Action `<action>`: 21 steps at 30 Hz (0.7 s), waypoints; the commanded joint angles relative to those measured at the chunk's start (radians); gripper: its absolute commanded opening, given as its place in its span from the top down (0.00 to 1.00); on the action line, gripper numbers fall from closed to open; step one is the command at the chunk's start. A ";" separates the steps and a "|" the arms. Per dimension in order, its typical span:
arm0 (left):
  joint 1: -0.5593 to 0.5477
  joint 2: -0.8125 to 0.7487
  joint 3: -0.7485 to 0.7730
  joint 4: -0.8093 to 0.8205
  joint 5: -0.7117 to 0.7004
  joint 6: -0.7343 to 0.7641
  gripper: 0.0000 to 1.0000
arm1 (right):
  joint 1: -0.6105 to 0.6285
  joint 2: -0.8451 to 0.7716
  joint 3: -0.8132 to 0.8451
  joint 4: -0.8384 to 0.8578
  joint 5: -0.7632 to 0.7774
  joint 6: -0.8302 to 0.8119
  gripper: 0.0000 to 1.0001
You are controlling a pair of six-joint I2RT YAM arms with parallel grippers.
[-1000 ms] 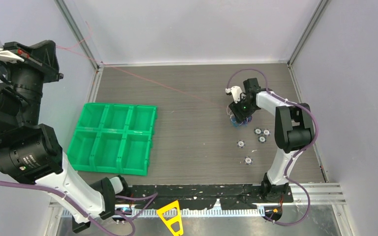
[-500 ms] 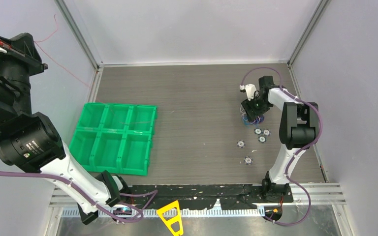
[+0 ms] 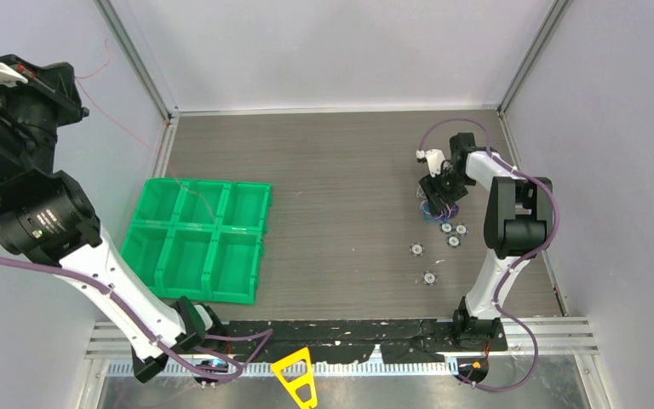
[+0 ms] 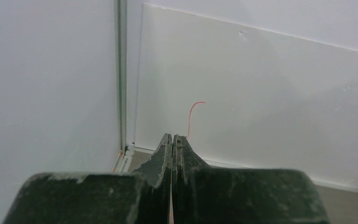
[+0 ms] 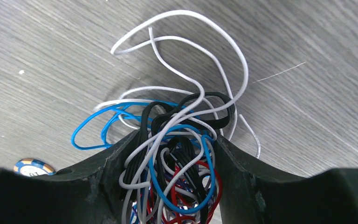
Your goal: Untangle the cables
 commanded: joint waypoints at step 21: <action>-0.344 -0.060 -0.396 0.032 0.379 0.069 1.00 | 0.399 -0.302 0.193 0.119 -0.552 0.394 0.03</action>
